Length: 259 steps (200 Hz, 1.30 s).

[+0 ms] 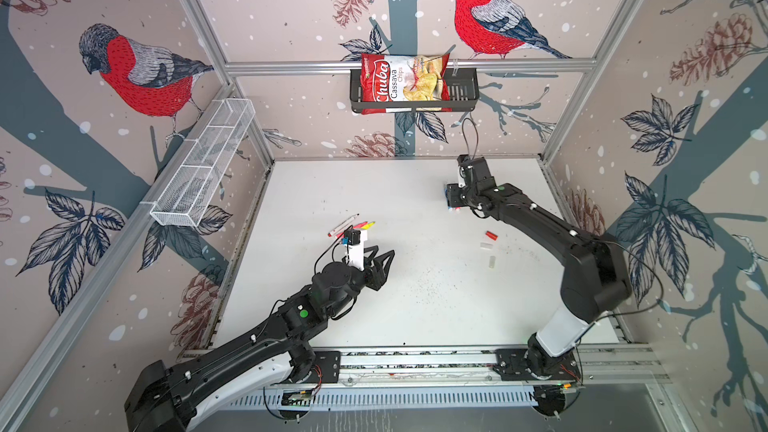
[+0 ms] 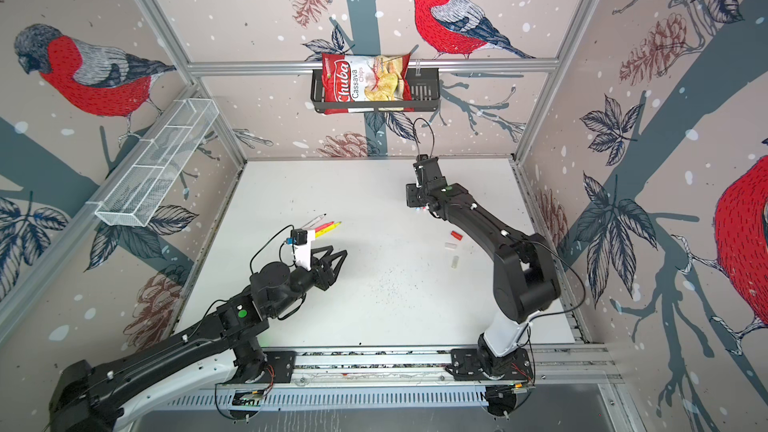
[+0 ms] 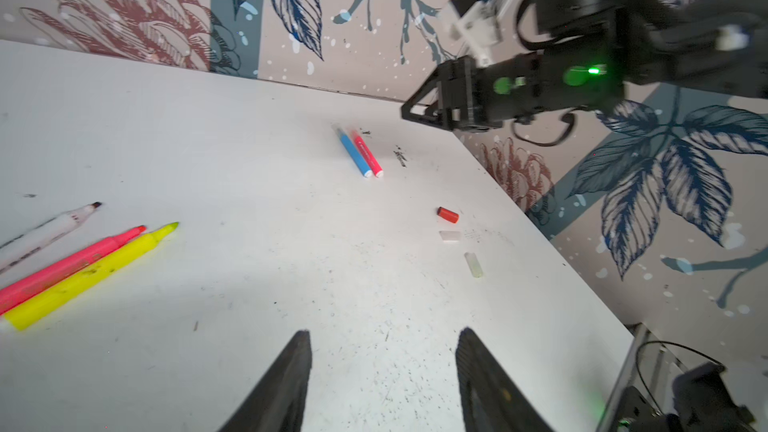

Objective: Insert the pens into the pen caps
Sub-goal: 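Lay the capped blue marker beside the pink marker and open the right gripper, then grasp the yellow highlighter with the left gripper while the right gripper moves toward caps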

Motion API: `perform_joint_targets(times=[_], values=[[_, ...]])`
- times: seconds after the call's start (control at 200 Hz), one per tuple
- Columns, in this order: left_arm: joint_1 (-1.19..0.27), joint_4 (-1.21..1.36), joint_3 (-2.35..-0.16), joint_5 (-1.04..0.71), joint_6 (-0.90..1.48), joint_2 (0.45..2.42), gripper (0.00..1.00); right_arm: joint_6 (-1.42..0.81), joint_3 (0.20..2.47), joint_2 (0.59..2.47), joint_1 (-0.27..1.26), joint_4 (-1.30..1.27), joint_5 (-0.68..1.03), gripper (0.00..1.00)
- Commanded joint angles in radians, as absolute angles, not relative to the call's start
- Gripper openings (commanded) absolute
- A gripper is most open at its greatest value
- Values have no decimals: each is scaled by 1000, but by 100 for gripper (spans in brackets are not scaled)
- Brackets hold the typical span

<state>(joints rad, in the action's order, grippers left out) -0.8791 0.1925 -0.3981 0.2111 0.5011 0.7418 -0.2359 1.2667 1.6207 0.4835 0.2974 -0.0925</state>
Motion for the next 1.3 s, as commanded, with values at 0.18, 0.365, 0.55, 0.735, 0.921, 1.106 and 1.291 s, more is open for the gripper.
perform_joint_targets(times=[0.18, 0.365, 0.55, 0.735, 0.921, 1.106, 1.291], values=[[-663, 112, -451, 111, 557, 888, 57, -351, 937, 1294, 476, 140, -31, 62], [-547, 112, -457, 56, 543, 956, 57, -378, 798, 1031, 467, 221, -112, 67], [-452, 185, -450, -13, 531, 1056, 57, -399, 778, 774, 454, 347, -233, 82], [-405, 214, -527, -34, 500, 1227, 57, -423, 717, 574, 445, 429, -346, 92], [-398, 70, -680, 24, 458, 1385, 56, -440, 727, 531, 457, 478, -391, 92], [-394, 12, -739, 72, 424, 1460, 56, -405, 724, 535, 456, 499, -482, 94], [-392, 30, -749, 85, 402, 1510, 55, -390, 715, 541, 454, 472, -412, 95]])
